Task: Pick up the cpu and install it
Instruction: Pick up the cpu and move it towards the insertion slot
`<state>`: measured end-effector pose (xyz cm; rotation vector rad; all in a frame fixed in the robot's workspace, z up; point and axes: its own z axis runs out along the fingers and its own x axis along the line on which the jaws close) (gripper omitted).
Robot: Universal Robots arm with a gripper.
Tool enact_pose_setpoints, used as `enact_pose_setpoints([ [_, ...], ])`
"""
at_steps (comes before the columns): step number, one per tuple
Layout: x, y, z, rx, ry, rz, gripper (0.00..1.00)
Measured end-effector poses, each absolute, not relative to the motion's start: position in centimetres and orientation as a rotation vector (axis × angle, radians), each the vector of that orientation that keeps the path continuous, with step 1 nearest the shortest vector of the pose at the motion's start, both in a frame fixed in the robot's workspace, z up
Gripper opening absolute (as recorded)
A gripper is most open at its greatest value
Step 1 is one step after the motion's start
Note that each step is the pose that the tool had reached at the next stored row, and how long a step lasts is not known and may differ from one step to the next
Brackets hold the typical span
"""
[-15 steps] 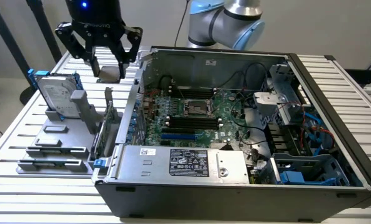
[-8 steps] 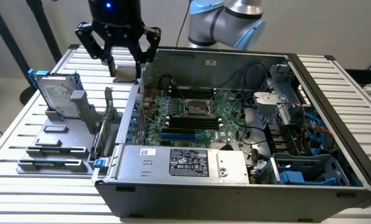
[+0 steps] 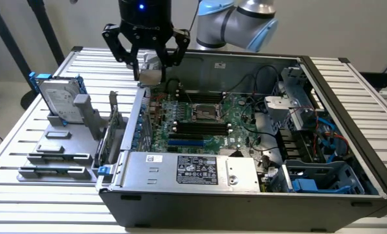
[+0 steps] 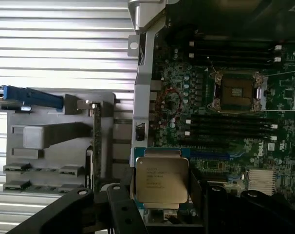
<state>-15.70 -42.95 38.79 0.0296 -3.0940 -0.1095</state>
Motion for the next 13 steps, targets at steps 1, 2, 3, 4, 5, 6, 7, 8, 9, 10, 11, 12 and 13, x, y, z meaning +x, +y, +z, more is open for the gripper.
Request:
enact_pose_setpoints([
  [1, -15.2, -42.9, 38.8, 0.03, -3.094, -0.109, 0.55],
  [2, -14.8, -42.9, 38.8, 0.03, -3.094, -0.11, 0.55],
  [3, -14.3, -42.9, 38.7, 0.029, -3.094, -0.11, 0.55],
  [4, -13.9, -42.8, 38.6, 0.03, -3.094, -0.11, 0.55],
  [5, -13.4, -42.7, 38.5, 0.03, -3.094, -0.11, 0.55],
  [6, -13.0, -42.5, 38.3, 0.03, -3.094, -0.11, 0.55],
  [7, -12.5, -42.3, 38.1, 0.03, -3.094, -0.109, 0.55],
  [8, -12.0, -42.0, 37.9, 0.03, -3.094, -0.11, 0.55],
  [9, -11.6, -41.7, 37.8, 0.03, -3.094, -0.11, 0.55],
  [10, -11.2, -41.5, 37.6, 0.03, -3.094, -0.11, 0.55],
  [11, -10.8, -41.2, 37.4, 0.03, -3.094, -0.11, 0.55],
  [12, -10.4, -40.9, 37.2, 0.03, -3.094, -0.11, 0.55],
  [13, -10.0, -40.6, 37.0, 0.03, -3.094, -0.109, 0.55],
])
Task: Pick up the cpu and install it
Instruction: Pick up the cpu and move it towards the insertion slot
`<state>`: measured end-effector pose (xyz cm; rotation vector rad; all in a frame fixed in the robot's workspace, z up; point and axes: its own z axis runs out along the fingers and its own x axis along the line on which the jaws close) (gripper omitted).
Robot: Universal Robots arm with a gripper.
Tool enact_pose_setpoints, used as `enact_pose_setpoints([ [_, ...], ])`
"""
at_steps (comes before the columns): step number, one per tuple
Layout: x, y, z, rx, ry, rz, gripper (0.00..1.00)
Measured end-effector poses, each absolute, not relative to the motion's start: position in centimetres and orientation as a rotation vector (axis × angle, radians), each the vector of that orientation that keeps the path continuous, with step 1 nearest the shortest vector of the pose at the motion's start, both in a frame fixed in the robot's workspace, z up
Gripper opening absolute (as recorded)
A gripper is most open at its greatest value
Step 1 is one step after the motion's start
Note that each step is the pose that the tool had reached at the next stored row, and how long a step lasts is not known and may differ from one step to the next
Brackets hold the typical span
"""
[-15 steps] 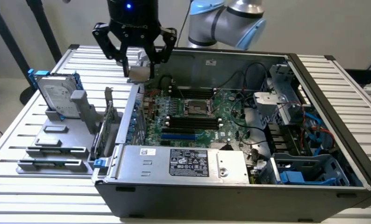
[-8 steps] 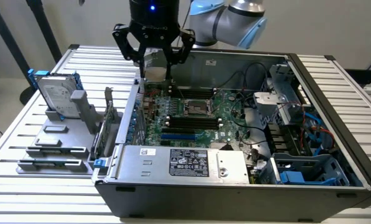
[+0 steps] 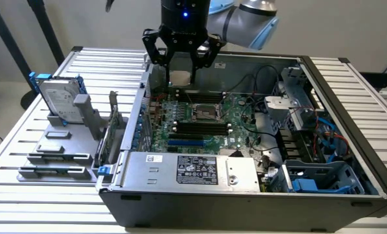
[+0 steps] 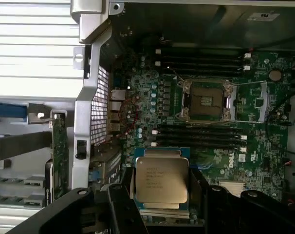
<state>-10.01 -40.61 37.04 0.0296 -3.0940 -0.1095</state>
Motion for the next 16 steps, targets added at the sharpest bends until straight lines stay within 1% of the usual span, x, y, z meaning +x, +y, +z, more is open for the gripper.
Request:
enact_pose_setpoints([
  [16, -4.3, -35.8, 34.1, 0.03, -3.094, -0.109, 0.55],
])
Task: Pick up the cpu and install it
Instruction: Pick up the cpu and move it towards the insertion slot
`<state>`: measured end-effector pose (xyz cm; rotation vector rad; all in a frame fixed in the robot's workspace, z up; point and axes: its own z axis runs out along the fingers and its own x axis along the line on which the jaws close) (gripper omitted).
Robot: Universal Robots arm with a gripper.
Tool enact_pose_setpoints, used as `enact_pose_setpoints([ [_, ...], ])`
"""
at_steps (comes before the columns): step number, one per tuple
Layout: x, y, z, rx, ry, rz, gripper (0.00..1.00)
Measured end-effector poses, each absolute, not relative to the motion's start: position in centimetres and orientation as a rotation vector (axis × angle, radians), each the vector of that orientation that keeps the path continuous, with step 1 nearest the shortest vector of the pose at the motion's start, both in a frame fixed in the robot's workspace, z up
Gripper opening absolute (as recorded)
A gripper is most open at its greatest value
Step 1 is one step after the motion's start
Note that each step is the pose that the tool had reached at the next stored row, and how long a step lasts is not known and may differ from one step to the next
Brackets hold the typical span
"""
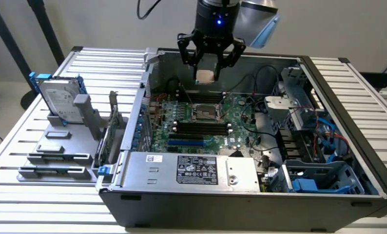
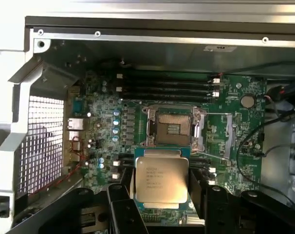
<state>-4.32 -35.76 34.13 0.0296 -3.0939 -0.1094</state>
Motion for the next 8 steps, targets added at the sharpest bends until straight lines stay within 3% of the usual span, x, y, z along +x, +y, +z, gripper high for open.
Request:
enact_pose_setpoints([
  [8, -3.2, -33.0, 32.7, 0.03, -3.094, -0.11, 0.55],
])
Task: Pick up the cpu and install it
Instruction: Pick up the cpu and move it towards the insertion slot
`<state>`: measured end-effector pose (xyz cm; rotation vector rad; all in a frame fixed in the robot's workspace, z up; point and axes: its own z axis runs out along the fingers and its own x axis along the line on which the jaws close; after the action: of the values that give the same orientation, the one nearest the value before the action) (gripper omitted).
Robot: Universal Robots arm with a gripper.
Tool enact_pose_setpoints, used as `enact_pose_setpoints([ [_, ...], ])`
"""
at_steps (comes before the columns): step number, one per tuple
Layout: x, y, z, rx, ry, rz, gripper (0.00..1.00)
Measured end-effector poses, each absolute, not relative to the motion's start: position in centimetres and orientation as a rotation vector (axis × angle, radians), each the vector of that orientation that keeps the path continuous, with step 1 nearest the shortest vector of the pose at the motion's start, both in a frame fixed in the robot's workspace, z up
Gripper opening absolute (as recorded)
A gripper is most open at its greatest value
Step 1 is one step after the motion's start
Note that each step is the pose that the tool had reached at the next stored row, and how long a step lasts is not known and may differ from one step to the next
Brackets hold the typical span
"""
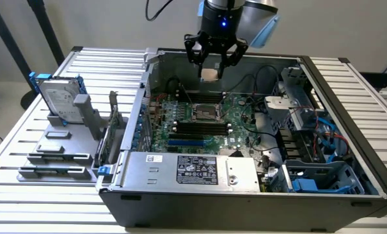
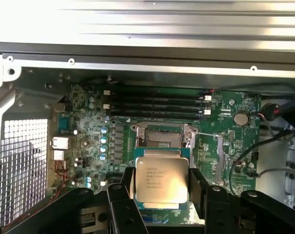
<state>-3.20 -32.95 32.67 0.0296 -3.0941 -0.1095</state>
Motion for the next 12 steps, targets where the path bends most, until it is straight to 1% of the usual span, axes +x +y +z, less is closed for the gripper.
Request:
enact_pose_setpoints([
  [3, -3.2, -32.4, 32.1, 0.03, -3.094, -0.11, 0.55],
  [8, -3.2, -32.4, 31.3, 0.03, -3.094, -0.109, 0.55],
  [12, -3.2, -32.4, 31.3, 0.029, -3.093, -0.109, 0.55],
])
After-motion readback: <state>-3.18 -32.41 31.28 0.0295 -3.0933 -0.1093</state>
